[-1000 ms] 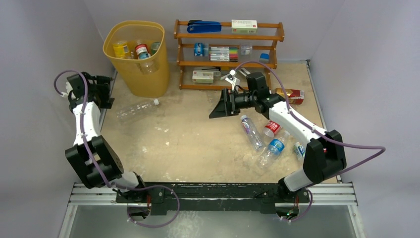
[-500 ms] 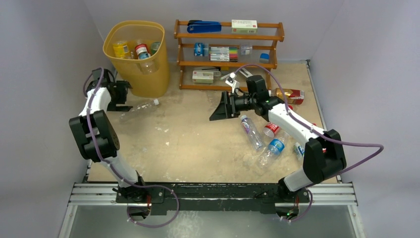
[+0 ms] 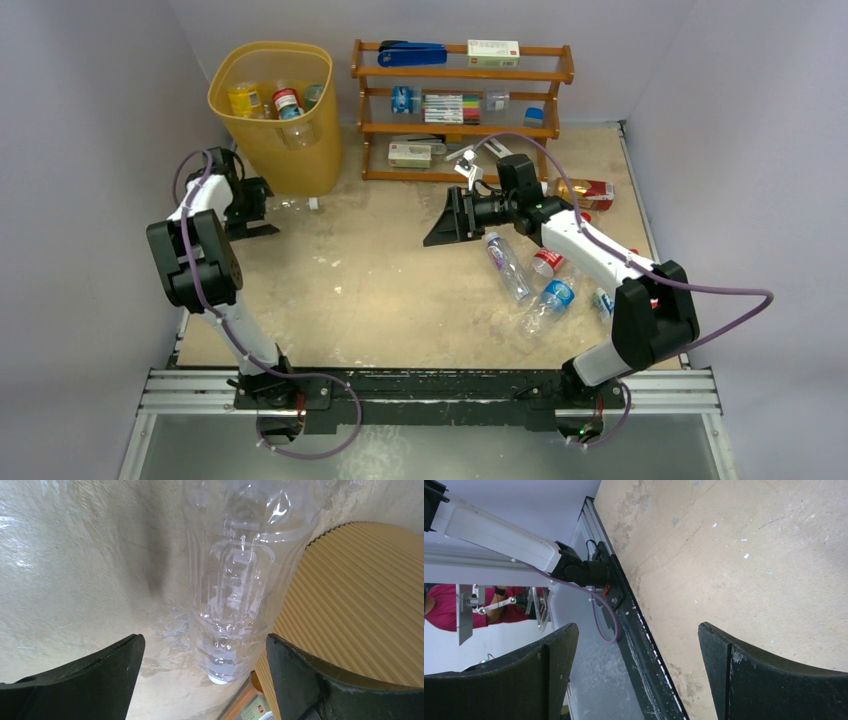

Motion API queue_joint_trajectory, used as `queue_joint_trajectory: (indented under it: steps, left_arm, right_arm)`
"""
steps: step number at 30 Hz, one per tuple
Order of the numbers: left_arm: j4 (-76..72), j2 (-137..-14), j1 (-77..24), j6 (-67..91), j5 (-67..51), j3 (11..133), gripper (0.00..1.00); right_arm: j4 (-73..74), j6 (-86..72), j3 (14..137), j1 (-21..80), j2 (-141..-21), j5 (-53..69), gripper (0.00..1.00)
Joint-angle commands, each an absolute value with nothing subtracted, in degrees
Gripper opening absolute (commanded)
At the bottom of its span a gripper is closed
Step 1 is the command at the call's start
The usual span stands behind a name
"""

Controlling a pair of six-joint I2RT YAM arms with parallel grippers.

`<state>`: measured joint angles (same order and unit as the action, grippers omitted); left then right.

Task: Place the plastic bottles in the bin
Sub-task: Pick up the plastic bottle at the center of the board.

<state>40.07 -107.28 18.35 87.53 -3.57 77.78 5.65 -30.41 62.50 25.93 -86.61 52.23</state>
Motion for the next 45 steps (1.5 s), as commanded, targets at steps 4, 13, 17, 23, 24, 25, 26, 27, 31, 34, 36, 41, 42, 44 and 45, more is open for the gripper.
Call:
queue_joint_trajectory:
  steps: [4, 13, 17, 23, 24, 25, 26, 27, 31, 34, 36, 41, 42, 44, 45]
  left_arm:
    - [39.92, -110.97, 17.86, 90.79, -1.85, 79.28, 0.9]
    - [39.43, -114.96, 17.95, 89.58, -0.21, 80.28, 0.86]
    - [39.34, -114.54, 17.9, 88.43, -0.33, 79.91, 0.77]
    - [39.34, -110.39, 17.76, 85.28, -0.77, 78.76, 0.69]
    - [39.77, -109.68, 17.69, 84.38, -0.99, 78.63, 0.69]
    - [40.23, -108.82, 17.64, 83.44, -1.16, 78.55, 0.69]
    - [40.74, -107.83, 17.59, 82.45, -1.22, 78.35, 0.68]
    - [41.0, -106.86, 17.5, 81.52, -1.19, 78.15, 0.68]
    - [41.86, -102.45, 17.34, 77.37, -1.29, 77.39, 0.65]
    - [42.63, -99.35, 17.23, 74.29, -1.49, 77.24, 0.64]
    - [42.68, -97.45, 17.06, 72.2, -1.54, 76.96, 0.64]
    - [42.23, -94.4, 17.07, 67.9, -4.85, 76.37, 0.62]
    - [42.16, -93.67, 17.05, 67.08, -5.66, 76.11, 0.62]
    - [41.07, -91.25, 16.93, 65.78, -7.51, 75.0, 0.62]
    - [38.57, -89.8, 16.82, 65.49, -8.87, 73.3, 0.62]
  right_arm:
    - [4.35, -29.38, 62.65, 26.18, -85.31, 54.62, 0.92]
    - [4.81, -29.11, 62.58, 26.19, -84.78, 54.34, 0.92]
    - [4.79, -29.29, 62.58, 26.19, -84.32, 53.87, 0.92]
    - [4.13, -29.95, 62.56, 26.17, -83.55, 53.0, 0.92]
    - [4.13, -30.07, 62.58, 26.19, -83.39, 52.88, 0.92]
    - [4.1, -30.2, 62.6, 26.17, -83.14, 52.69, 0.92]
    - [4.17, -30.19, 62.58, 26.19, -82.92, 52.59, 0.92]
    - [4.31, -30.27, 62.66, 26.19, -82.77, 52.52, 0.92]
    - [4.77, -30.46, 62.69, 26.17, -81.98, 52.1, 0.92]
    - [5.14, -30.54, 62.64, 26.17, -81.31, 51.73, 0.92]
    - [5.18, -30.69, 62.45, 26.17, -80.91, 51.55, 0.92]
    - [4.88, -31.36, 61.95, 26.23, -80.23, 51.29, 0.92]
    - [4.97, -31.45, 61.96, 26.27, -80.02, 51.25, 0.92]
    - [5.23, -31.32, 62.05, 26.21, -79.66, 51.05, 0.92]
    - [5.28, -31.35, 62.05, 26.26, -79.57, 50.92, 0.92]
